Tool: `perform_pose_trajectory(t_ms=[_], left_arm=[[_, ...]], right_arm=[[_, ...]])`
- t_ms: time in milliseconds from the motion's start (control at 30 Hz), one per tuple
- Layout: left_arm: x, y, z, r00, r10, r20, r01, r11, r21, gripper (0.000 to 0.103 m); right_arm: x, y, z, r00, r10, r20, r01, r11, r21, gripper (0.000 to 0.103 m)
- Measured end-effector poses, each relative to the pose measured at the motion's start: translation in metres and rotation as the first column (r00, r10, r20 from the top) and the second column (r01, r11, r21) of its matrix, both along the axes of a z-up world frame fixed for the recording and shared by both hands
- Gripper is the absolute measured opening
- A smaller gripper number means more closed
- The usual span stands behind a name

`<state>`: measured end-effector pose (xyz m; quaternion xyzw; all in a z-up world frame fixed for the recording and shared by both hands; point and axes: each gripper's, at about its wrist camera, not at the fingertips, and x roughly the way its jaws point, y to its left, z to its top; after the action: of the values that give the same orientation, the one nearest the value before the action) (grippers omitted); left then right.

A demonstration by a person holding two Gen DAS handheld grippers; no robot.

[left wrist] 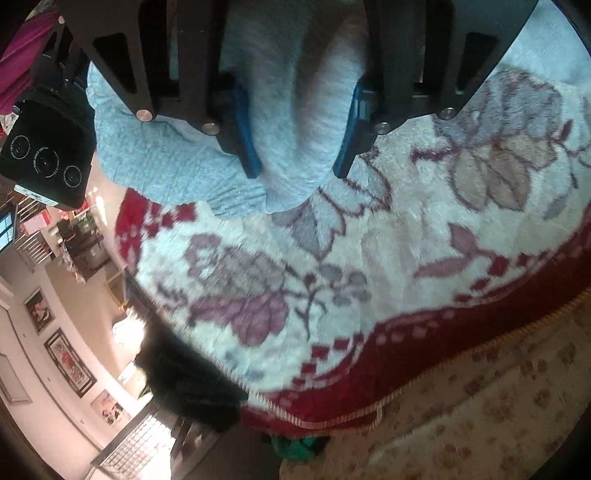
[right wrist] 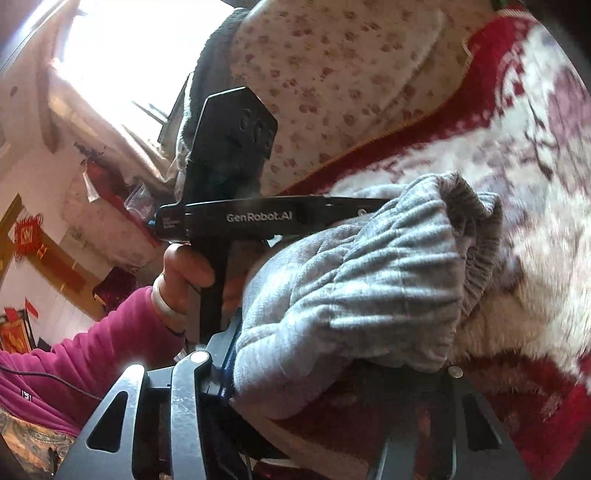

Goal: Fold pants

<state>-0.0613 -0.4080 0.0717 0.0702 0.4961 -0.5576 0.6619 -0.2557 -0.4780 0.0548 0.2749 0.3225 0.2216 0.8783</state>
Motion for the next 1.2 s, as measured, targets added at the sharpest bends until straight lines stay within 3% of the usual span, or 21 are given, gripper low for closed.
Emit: perform_pose_trajectory(t_ms=[333, 367, 533, 667, 933, 1200], left_arm=[[0.014, 0.079, 0.079, 0.985, 0.153, 0.086, -0.138, 0.979, -0.152, 0.04], [0.015, 0.094, 0.088, 0.978, 0.179, 0.102, -0.161, 0.973, -0.168, 0.039], [0.022, 0.158, 0.116, 0.948, 0.294, 0.125, -0.26, 0.937, -0.231, 0.025], [0.028, 0.215, 0.125, 0.911, 0.396, 0.113, -0.357, 0.896, -0.265, 0.023], [0.03, 0.351, 0.11, 0.792, 0.609, 0.054, -0.571, 0.768, -0.29, 0.021], [0.028, 0.473, 0.055, 0.617, 0.787, 0.0, -0.766, 0.601, -0.228, 0.018]], right_arm=[[0.018, 0.057, 0.071, 0.984, 0.122, 0.133, -0.105, 0.986, -0.128, 0.053], [0.021, 0.064, 0.076, 0.98, 0.138, 0.141, -0.117, 0.982, -0.146, 0.047], [0.039, 0.116, 0.106, 0.954, 0.24, 0.182, -0.197, 0.954, -0.225, 0.043], [0.059, 0.16, 0.121, 0.93, 0.311, 0.195, -0.256, 0.929, -0.266, 0.042], [0.096, 0.266, 0.125, 0.854, 0.495, 0.162, -0.418, 0.836, -0.355, 0.042], [0.133, 0.37, 0.088, 0.772, 0.631, 0.078, -0.543, 0.719, -0.434, 0.042]])
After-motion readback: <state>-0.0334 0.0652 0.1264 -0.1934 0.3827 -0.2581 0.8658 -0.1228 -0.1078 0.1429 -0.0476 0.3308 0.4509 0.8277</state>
